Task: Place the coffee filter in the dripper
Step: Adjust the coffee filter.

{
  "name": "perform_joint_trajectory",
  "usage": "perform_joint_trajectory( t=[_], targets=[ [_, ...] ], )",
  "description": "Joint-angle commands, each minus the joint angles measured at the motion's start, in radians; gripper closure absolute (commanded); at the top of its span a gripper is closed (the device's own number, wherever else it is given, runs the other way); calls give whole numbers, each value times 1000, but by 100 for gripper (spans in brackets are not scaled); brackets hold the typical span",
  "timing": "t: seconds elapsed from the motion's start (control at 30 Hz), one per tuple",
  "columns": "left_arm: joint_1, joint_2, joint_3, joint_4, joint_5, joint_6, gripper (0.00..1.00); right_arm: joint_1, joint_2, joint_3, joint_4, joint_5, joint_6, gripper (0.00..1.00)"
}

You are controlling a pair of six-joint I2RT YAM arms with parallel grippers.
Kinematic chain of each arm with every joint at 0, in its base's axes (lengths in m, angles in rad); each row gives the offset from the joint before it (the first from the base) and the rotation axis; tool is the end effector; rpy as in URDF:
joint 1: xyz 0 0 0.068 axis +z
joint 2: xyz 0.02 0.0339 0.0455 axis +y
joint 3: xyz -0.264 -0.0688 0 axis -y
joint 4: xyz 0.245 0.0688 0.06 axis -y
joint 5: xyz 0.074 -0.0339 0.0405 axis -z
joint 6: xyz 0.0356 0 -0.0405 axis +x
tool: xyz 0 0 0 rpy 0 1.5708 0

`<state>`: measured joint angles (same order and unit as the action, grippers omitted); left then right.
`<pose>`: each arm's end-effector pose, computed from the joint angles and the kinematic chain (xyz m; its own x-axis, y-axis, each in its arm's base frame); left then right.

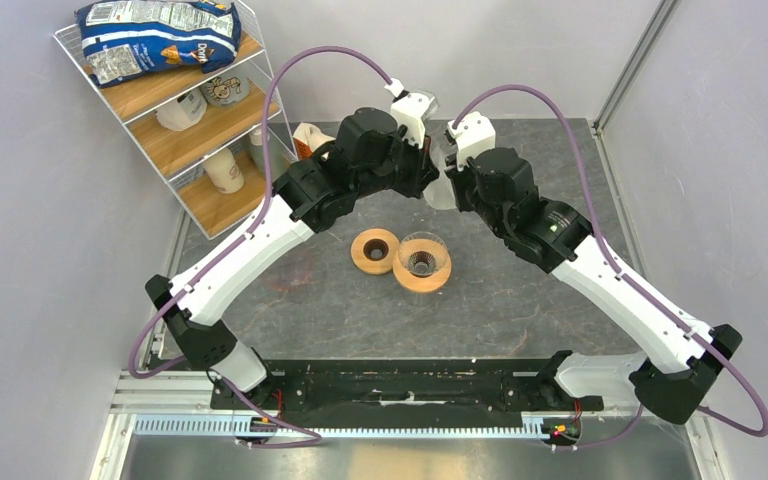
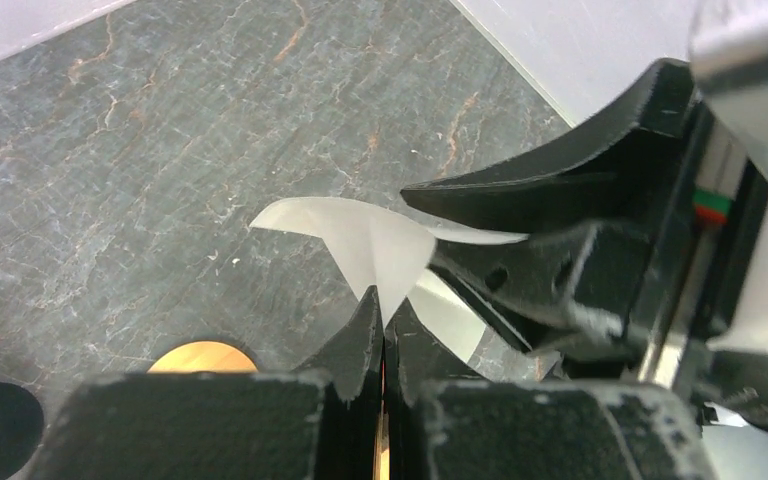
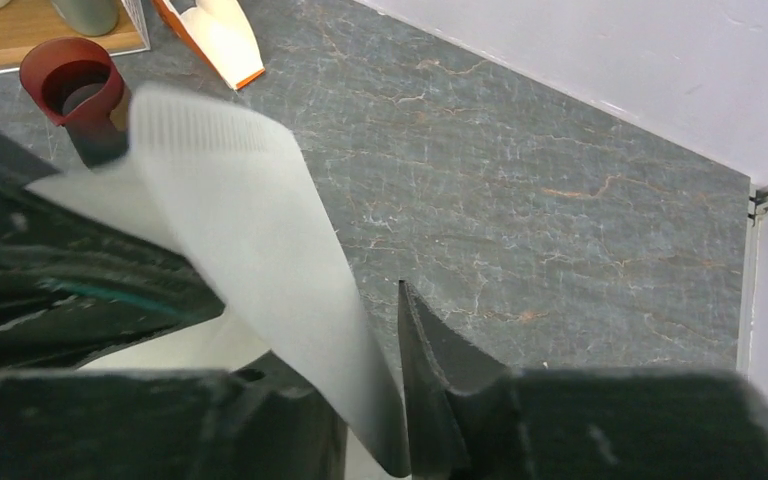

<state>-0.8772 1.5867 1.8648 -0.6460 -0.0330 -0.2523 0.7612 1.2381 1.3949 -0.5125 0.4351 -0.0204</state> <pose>0.2218 -0.2650 0.4630 -0.4096 0.1024 -0.9065 0.6677 0.7107 -0.2214 0.2030 0.1726 0.4235 -0.2452 -0.2591 -0.9342 -0.3445 0.9240 -0.1659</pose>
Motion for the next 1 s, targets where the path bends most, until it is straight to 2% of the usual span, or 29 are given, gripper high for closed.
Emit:
perform_joint_trajectory(
  t=[0.0,0.13,0.2,0.27,0.33,0.4,0.43,0.5,0.57,0.63,0.67,0.77,0.97],
  targets=[
    [-4,-64,-11,-1,77,28,98,-31,-26,32,-16,-84,-11,75],
    [3,-78,-25,1,114,18,96,-48,-34,36,-23,-173,2,97],
    [33,-92,-37,25,191,9,77,-57,-40,40,-25,-204,18,100],
    [85,-117,-46,61,286,4,51,-75,-48,51,-38,-257,73,100],
    [202,-169,-98,161,483,-11,25,-104,-64,56,-43,-340,118,100],
    [337,-249,-202,321,649,-80,16,-139,-82,55,-46,-409,158,100],
    [395,-292,-264,412,719,-114,14,-154,-91,51,-46,-444,178,100],
    [480,-339,-316,457,808,-81,12,-189,-110,41,-45,-533,209,100],
    [509,-357,-329,380,903,95,14,-223,-127,30,-34,-625,249,100],
    [509,-358,-336,229,951,361,14,-260,-130,31,-28,-774,299,100],
    [508,-358,-343,176,948,475,14,-274,-128,34,-27,-850,328,100],
    [501,-338,-345,120,935,696,14,-286,-114,45,-29,-1011,380,100],
    [379,-272,-262,-33,784,1043,17,-291,-107,51,-36,-1135,402,100]
  ],
)
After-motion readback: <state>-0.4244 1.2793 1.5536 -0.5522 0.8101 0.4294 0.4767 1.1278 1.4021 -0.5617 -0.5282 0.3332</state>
